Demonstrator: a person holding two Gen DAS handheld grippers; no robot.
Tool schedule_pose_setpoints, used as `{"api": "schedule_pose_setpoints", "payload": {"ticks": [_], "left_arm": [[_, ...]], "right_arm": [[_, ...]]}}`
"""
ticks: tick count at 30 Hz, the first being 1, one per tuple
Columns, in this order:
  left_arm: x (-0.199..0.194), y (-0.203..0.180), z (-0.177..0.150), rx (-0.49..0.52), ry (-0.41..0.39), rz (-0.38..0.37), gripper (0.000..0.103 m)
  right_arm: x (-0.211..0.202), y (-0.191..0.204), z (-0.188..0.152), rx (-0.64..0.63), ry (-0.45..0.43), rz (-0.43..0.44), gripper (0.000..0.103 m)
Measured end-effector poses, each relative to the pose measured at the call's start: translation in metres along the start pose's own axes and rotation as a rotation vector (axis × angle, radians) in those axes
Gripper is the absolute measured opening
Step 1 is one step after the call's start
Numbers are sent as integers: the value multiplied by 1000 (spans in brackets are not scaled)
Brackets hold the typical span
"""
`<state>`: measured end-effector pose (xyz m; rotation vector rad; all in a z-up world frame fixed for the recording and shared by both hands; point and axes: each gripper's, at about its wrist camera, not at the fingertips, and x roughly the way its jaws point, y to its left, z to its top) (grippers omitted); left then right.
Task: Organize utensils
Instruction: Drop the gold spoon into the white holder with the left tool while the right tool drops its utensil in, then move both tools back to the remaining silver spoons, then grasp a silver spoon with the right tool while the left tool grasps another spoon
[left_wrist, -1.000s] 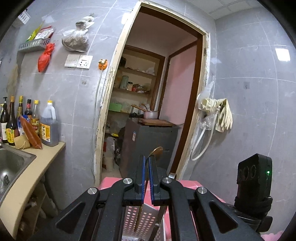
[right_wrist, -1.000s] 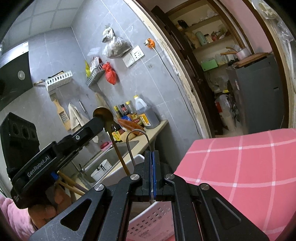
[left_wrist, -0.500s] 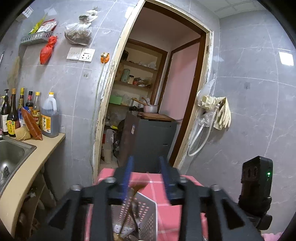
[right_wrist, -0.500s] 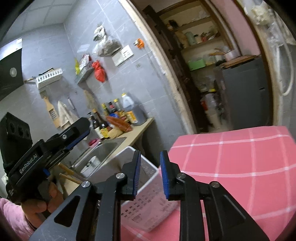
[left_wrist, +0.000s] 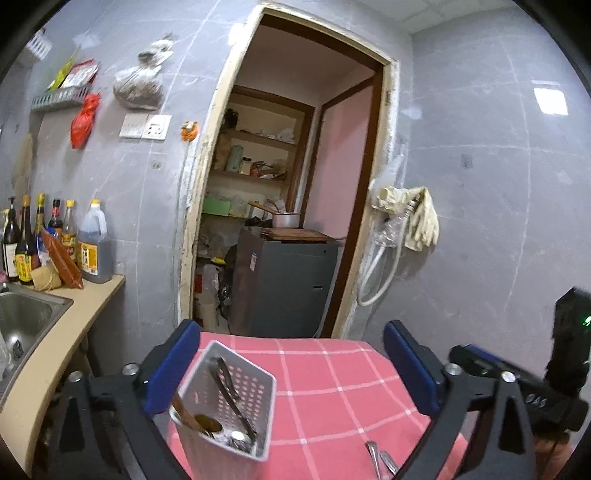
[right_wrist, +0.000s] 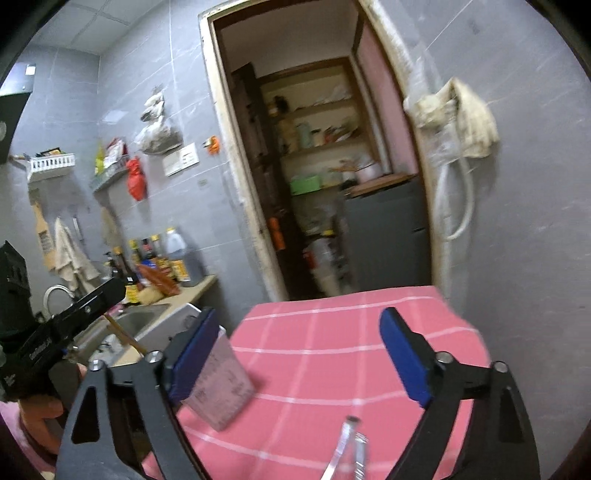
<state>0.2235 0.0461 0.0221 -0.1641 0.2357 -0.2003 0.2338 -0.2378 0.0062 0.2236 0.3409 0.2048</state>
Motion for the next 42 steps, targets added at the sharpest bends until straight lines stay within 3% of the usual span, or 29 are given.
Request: {"api": "schedule_pose_setpoints", "payload": {"ticks": [6, 17, 26, 39, 40, 42], "left_arm": [[-16, -25, -26, 62, 49, -57, 103], [-30, -41, -82, 80, 184, -139, 103], [-15, -49, -121, 86, 304, -163, 103], [38, -44, -144, 10, 496, -204, 102], [40, -44, -146, 4, 510, -211, 102], [44, -44, -149, -3, 534, -224, 102]], "right_arm": [[-49, -4, -19, -33, -19, -117, 99], [-94, -24, -67, -5, 32, -219, 100], [-76, -43, -104, 47, 118, -244, 100], [-21, -68, -131, 108, 239, -181, 99], [-17, -70, -133, 112, 249, -176, 98], [-8, -73, -138, 123, 277, -162, 87]]}}
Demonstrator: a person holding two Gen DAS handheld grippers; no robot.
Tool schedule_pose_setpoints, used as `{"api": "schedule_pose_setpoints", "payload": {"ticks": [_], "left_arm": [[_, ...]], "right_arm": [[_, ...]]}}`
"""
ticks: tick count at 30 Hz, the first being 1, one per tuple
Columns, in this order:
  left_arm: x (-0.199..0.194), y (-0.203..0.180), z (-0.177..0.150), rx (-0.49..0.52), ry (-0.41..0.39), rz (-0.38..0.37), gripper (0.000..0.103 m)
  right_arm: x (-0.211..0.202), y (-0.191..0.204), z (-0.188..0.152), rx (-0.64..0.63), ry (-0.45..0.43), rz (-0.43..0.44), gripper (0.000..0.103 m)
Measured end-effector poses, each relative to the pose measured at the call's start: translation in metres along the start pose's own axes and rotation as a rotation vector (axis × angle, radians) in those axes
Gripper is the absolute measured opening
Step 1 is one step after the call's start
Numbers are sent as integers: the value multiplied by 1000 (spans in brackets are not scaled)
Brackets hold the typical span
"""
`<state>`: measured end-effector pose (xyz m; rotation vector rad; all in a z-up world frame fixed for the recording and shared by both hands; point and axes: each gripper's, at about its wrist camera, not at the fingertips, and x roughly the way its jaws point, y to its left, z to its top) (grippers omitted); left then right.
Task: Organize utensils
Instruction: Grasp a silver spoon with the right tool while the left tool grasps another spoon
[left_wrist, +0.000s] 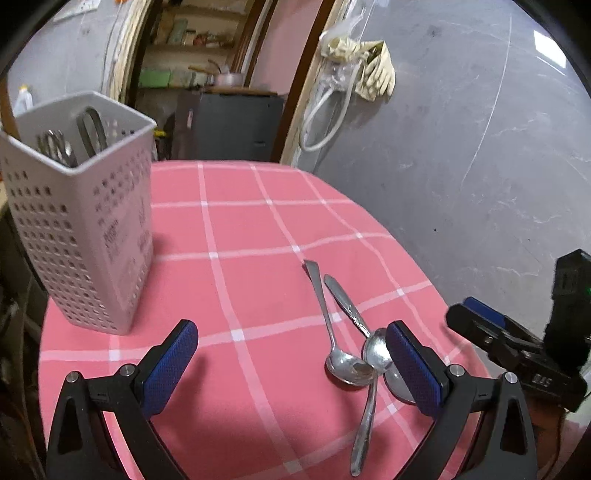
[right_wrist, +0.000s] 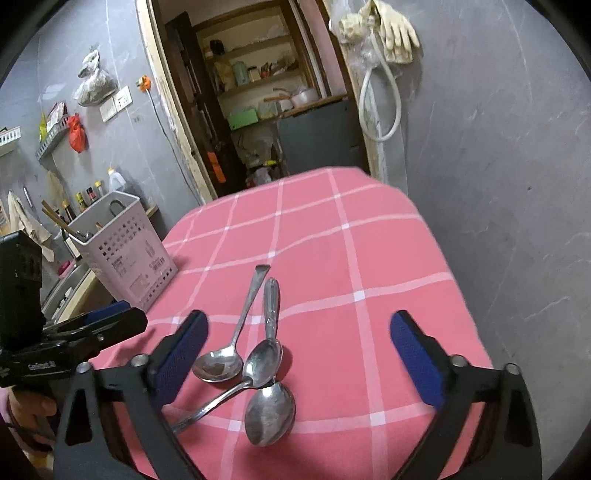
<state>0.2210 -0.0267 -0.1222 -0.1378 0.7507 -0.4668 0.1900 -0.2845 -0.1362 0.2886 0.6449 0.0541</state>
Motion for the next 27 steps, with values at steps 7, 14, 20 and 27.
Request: {"api": "schedule_pose_setpoints", "payload": {"ticks": [7, 14, 20, 27], "left_arm": [[23, 1, -7, -51, 132, -96, 80], [42, -1, -16, -121, 241, -168, 60], [48, -1, -17, -186, 315, -201, 40], [58, -5, -23, -261, 370, -237, 40]], "right_arm": [[33, 2, -10, 13, 118, 49, 55], [52, 11, -17, 9, 184, 102, 30], [55, 9, -18, 20, 198, 115, 26], [58, 11, -20, 7, 218, 121, 20]]}}
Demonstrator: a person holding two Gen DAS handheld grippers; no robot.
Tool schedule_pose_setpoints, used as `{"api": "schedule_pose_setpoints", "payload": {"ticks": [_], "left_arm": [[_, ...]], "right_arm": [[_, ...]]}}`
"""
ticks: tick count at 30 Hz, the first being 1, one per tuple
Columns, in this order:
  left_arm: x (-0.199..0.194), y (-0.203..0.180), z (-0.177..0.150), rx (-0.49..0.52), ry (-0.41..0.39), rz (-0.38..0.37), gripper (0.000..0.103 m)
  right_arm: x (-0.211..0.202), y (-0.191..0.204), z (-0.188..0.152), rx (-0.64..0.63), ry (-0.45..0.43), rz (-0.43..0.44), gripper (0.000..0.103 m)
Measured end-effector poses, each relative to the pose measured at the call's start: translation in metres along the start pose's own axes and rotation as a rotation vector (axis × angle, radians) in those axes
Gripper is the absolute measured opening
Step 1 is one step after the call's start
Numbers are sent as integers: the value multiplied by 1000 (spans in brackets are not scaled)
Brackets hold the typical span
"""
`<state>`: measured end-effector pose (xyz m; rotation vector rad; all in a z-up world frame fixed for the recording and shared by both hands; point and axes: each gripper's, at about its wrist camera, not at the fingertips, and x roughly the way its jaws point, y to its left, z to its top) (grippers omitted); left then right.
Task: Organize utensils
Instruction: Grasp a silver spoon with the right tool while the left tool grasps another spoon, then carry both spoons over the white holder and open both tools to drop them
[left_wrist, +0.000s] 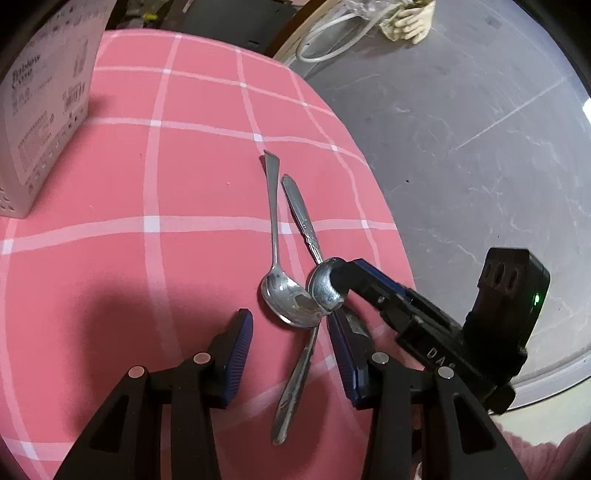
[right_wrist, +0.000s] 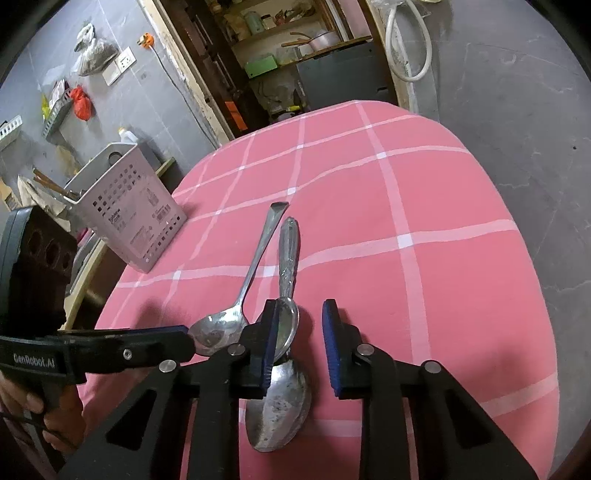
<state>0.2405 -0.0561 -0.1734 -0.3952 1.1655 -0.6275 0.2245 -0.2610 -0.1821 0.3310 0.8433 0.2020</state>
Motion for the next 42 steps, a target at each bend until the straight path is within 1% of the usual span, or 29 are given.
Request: {"api": "schedule_pose_setpoints", "payload": {"ticks": [1, 4, 6, 8, 11, 13, 16, 20, 23, 28, 33, 36, 42], "left_arm": [[2, 0, 1, -10, 5, -4, 39], [8, 1, 5, -26, 38, 2, 25], [12, -1, 5, -26, 51, 13, 21], [14, -3, 6, -13, 56, 39, 11], [12, -3, 8, -8, 40, 52, 6], [7, -6, 9, 8, 23, 59, 5], [-4, -11, 11, 50, -17, 104, 5], [-26, -10, 16, 70, -84, 148, 5], [-45, -15, 23, 113, -144, 196, 5], [-74, -26, 34, 195, -216, 269, 5], [-103, -28, 38, 226, -266, 298, 5], [-118, -32, 40, 225, -308, 305, 5], [-161, -36, 46, 204, -435, 318, 4]], "right_arm": [[1, 1, 0, -2, 4, 0, 20], [4, 0, 0, 0, 17, 5, 12], [4, 0, 0, 1, 15, 15, 5], [2, 2, 0, 4, 6, 17, 4], [-5, 1, 0, 20, -23, 27, 3], [-10, 0, 2, 30, -42, 24, 2], [-22, 3, 6, 29, -83, 24, 2], [-35, 10, 13, 10, -120, 16, 2], [-46, 14, 19, 1, -152, 15, 2], [-67, 21, 29, -18, -204, 16, 2], [-84, 33, 44, -50, -253, 23, 2], [-94, 39, 53, -70, -286, 26, 2], [-112, 60, 81, -105, -375, 55, 2]]}}
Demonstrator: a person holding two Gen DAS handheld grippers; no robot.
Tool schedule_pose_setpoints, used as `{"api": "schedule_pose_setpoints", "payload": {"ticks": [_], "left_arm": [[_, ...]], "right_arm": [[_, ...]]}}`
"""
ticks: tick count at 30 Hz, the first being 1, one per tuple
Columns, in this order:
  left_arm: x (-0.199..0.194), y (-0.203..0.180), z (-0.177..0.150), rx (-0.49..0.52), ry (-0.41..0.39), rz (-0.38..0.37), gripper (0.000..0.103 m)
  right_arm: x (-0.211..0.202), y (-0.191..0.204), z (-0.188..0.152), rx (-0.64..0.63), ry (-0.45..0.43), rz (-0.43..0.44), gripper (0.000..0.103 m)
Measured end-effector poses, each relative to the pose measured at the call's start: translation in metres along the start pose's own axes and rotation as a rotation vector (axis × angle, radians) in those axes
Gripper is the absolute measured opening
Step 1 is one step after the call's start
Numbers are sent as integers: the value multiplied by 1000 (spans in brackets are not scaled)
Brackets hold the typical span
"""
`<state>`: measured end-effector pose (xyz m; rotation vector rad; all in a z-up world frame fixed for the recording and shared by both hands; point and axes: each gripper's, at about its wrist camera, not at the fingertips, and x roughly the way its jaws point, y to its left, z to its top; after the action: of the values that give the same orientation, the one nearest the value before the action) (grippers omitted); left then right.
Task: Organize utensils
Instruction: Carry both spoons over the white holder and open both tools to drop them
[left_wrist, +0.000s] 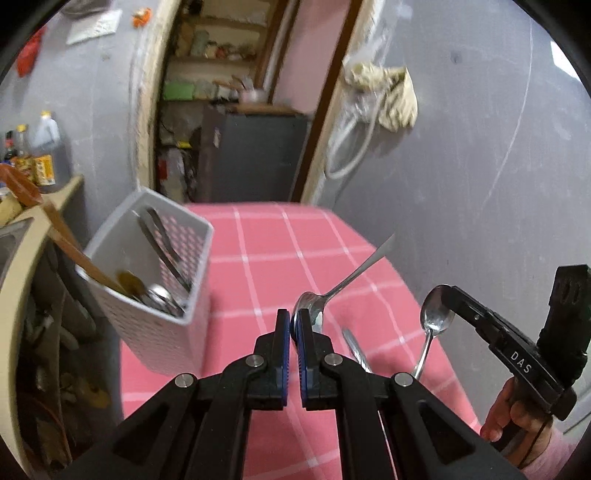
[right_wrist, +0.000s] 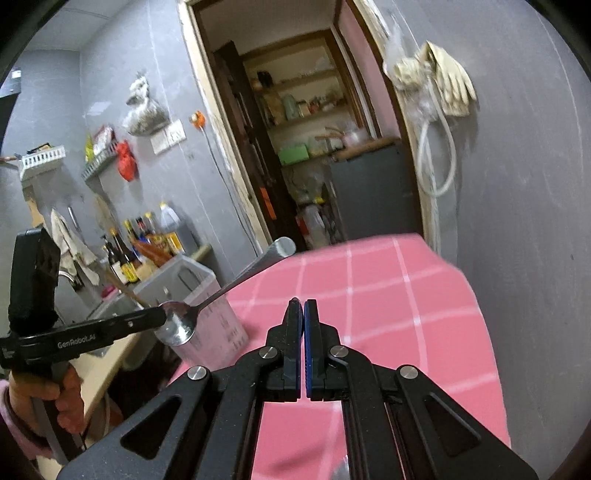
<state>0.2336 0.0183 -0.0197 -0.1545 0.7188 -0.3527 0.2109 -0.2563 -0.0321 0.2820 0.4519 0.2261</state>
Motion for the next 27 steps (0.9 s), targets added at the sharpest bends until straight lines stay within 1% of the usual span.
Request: {"api": "schedule_pose_setpoints", "payload": {"ticks": [3, 6, 10, 12, 15, 18, 20, 23, 27], "left_arm": [[-15, 7, 13, -22, -56, 16, 4], [-30, 11, 26, -19, -101, 41, 4], [-52, 18, 41, -13, -158, 93, 4], [-62, 24, 46, -27, -187, 116, 4], [-71, 35, 51, -75, -227, 126, 4], [-73, 44, 53, -115, -251, 136, 4], [-71, 46, 54, -119, -252, 156, 4], [-72, 49, 57, -102, -246, 202, 4], [-76, 57, 66, -70, -213, 275, 4]], "right_arm": [[2, 14, 21, -29, -49, 23, 2], [7, 33, 44, -60, -99, 60, 2], [13, 59, 69, -95, -168, 91, 2], [18, 74, 82, -115, -200, 96, 2], [28, 92, 97, -136, -227, 106, 2], [40, 110, 106, -165, -229, 120, 2], [49, 119, 109, -182, -220, 127, 2], [60, 128, 110, -202, -201, 139, 2], [78, 136, 104, -221, -166, 152, 2]]}}
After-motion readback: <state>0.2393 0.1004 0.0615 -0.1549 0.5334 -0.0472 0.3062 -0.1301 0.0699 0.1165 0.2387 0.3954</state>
